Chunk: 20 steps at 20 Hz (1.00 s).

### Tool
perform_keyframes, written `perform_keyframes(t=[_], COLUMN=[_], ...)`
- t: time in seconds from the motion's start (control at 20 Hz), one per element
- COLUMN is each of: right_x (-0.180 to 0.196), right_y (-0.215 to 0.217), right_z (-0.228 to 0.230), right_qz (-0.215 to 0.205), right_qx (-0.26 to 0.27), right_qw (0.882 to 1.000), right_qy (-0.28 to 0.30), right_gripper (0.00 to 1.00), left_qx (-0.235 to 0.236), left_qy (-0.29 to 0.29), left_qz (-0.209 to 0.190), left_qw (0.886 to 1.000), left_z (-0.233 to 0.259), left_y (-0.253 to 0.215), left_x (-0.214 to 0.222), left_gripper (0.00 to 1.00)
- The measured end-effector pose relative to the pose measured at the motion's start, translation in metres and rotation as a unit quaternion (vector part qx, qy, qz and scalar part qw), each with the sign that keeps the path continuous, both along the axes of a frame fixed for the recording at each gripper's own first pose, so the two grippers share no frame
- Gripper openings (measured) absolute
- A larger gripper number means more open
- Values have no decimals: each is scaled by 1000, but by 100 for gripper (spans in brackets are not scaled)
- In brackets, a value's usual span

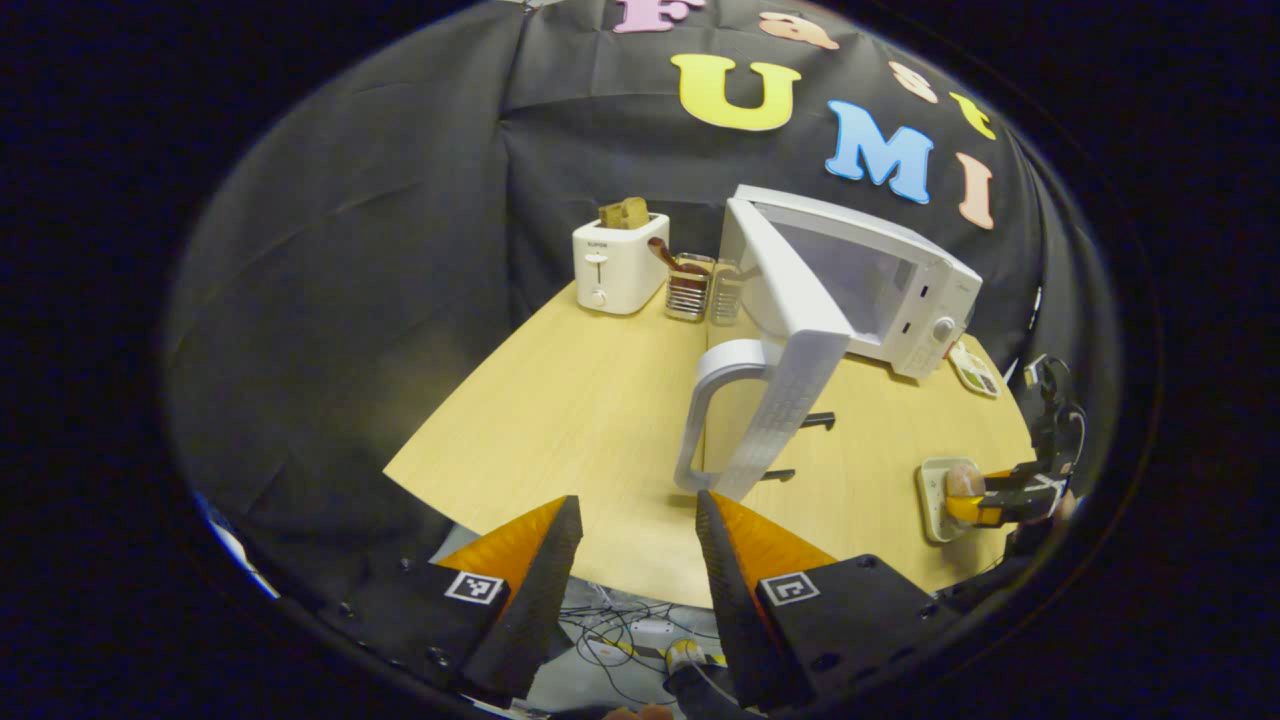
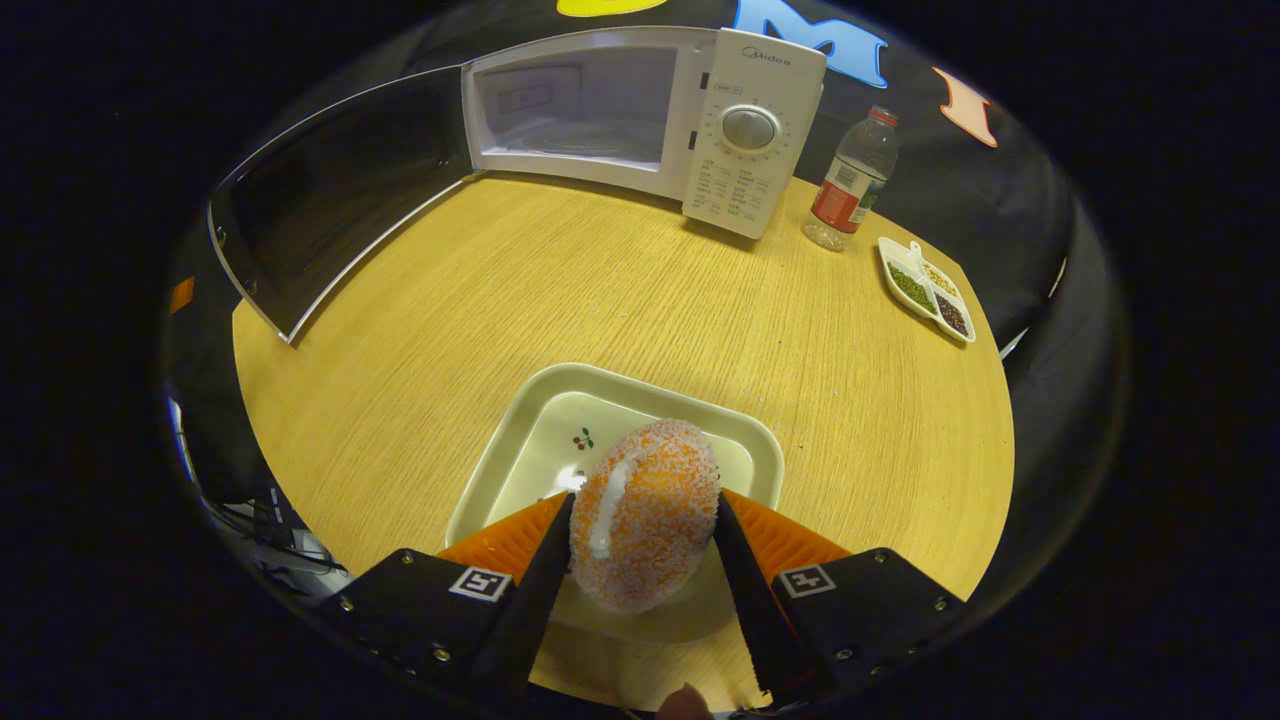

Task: Open the microwave oven with the left hand, put the food in, and close the microwave oven.

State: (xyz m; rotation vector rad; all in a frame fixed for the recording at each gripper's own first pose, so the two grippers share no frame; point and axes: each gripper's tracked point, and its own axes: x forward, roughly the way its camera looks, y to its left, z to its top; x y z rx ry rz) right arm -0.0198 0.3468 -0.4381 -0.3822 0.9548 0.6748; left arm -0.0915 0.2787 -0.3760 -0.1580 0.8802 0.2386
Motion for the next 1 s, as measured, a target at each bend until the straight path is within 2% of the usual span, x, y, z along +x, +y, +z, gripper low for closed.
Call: perform_keyframes(t=[0.1, 0.15, 0.2, 0.35, 0.4, 0.45, 0.5, 0.65, 0.7, 0.8, 0.85, 0.95, 1.0], right_x=[0, 1, 2, 4, 3, 3, 1, -5, -5, -12, -15, -27, -32], right_y=[4, 6, 6, 4, 4, 5, 6, 13, 18, 35, 45, 63, 74], right_z=[1, -2, 0, 0, 0, 2, 4, 27, 38, 60, 70, 87, 96], right_qz=[8, 11, 13, 12, 9, 5, 0, -26, -37, -63, -77, -90, -91], right_qx=[8, 13, 16, 10, 6, 5, 5, 19, 27, 58, 77, 99, 112], right_qw=[1000, 1000, 1000, 1000, 1000, 1000, 1000, 999, 999, 996, 994, 990, 989], right_qy=[4, 6, 9, 10, 14, 16, 24, 26, 21, 22, 24, 40, 45], right_gripper=[81, 75, 72, 65, 57, 56, 56, 56, 56, 56, 53, 56, 53], left_qx=[-1, -2, -5, -22, -29, -31, -31, -33, -34, -53, -66, -75, -80], left_qy=[-14, -25, -37, -74, -83, -92, -100, -139, -147, -166, -176, -177, -176], left_qz=[20, 28, 31, 25, 16, 7, -2, -33, -42, -58, -66, -67, -60], left_qw=[1000, 999, 999, 997, 996, 995, 995, 989, 988, 983, 980, 979, 979], left_z=[29, 41, 53, 79, 84, 89, 95, 122, 127, 132, 134, 132, 135], left_y=[-20, -30, -43, -80, -90, -97, -103, -111, -110, -110, -111, -100, -93], left_x=[-6, -5, -3, 6, 7, 7, 7, 5, 4, 0, -2, -7, -10], left_gripper=[78, 78, 84, 78, 81, 83, 78, 78, 83, 75, 78, 78, 78])
